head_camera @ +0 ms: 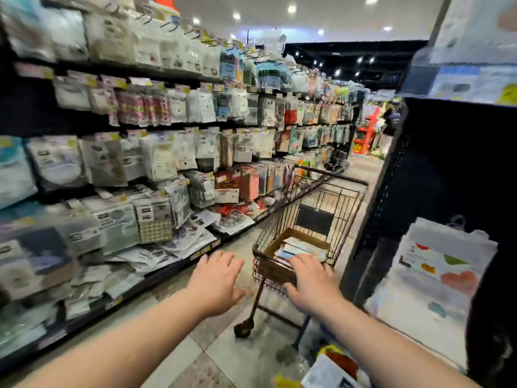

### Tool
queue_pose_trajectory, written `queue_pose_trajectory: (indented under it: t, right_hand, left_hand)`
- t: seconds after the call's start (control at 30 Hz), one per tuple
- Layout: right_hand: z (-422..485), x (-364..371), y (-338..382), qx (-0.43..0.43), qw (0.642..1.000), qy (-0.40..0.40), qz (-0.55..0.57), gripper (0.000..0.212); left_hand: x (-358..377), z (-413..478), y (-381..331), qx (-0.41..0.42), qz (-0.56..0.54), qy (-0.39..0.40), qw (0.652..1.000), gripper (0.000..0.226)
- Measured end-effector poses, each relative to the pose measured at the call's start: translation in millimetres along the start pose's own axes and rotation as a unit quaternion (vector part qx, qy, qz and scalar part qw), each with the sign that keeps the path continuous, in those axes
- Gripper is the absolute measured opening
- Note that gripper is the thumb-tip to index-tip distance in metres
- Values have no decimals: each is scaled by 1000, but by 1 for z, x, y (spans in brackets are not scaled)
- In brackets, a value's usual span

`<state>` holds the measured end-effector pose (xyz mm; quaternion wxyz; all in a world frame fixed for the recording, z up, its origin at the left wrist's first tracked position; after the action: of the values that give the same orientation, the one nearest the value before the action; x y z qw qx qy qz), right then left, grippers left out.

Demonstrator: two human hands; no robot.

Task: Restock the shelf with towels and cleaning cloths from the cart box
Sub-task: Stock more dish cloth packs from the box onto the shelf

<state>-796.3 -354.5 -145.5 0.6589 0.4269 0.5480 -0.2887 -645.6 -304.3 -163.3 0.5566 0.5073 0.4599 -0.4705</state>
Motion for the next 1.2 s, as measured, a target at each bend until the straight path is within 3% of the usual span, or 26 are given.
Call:
queue_pose_trajectory:
  t: [0.2, 0.47, 0.93, 1.2]
  right_hand:
    - [49, 63, 87, -13, 998, 51, 20, 56]
    - [132, 111, 124, -22, 995, 97, -7, 58]
    - [374, 172, 76, 34, 987, 153, 32, 57]
    - [461, 188, 30, 121, 978, 165, 35, 61]
  left_hand:
    - [54, -7, 129, -66, -14, 42, 997, 66]
    - [99, 42, 186, -74, -34, 62, 995, 65]
    - [167, 250, 280, -56, -16, 140, 988, 60]
    - [203, 366, 290, 21, -37, 169, 985, 64]
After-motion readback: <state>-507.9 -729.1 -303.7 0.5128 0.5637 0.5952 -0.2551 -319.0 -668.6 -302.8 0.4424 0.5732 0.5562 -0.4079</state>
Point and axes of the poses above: each hand's wrist, its own z-axis towards the middle knuckle, its own x-axis out of the palm, y = z × x, the point moved 8 cm from there along z, towards the middle knuckle, and after that the axes turned 7 degrees about z, right-handed, at the moved point
